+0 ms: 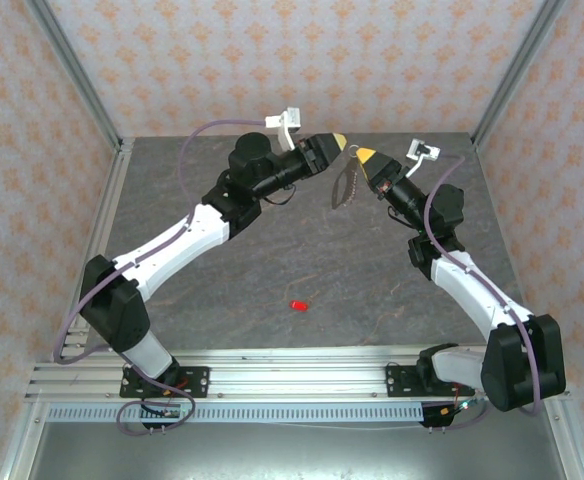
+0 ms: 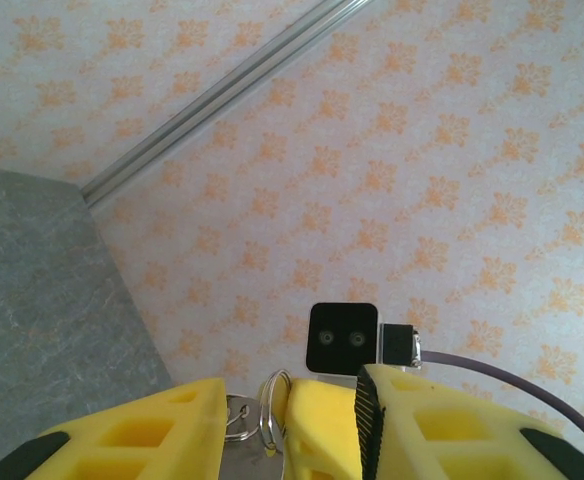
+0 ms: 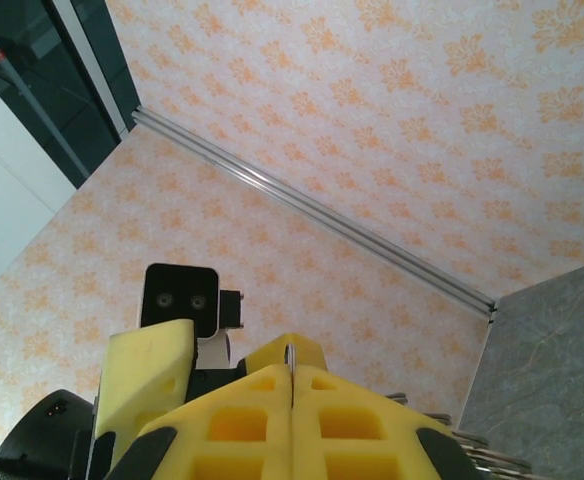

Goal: Put the keys on the keyring

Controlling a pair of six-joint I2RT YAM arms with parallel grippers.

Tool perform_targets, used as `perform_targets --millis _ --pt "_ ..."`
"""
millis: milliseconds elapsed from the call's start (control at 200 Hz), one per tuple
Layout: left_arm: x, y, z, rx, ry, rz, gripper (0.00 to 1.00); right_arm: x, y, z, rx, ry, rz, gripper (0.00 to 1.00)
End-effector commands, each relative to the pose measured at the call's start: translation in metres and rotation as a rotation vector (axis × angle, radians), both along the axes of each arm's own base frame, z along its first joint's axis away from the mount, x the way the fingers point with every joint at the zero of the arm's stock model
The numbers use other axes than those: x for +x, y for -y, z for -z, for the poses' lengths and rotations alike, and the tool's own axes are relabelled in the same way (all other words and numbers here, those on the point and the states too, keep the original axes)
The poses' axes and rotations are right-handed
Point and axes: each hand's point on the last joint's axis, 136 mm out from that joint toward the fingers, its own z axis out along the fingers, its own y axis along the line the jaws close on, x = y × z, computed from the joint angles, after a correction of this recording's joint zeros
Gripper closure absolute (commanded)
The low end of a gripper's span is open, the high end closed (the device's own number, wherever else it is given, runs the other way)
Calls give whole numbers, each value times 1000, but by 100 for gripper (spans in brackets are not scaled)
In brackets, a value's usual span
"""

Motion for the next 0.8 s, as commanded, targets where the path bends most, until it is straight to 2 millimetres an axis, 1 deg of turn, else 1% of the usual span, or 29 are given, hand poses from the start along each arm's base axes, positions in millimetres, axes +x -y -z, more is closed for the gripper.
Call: perform_targets --millis 0,425,791 --pt "-1 5 -17 -37 46 3 60 -9 0 -19 26 77 -5 100" --pt "-4 21 -14 -35 44 40 68 -9 -1 -19 26 76 -8 100" --pt "-4 24 -17 -38 50 39 78 -8 -2 -15 20 69 -10 100"
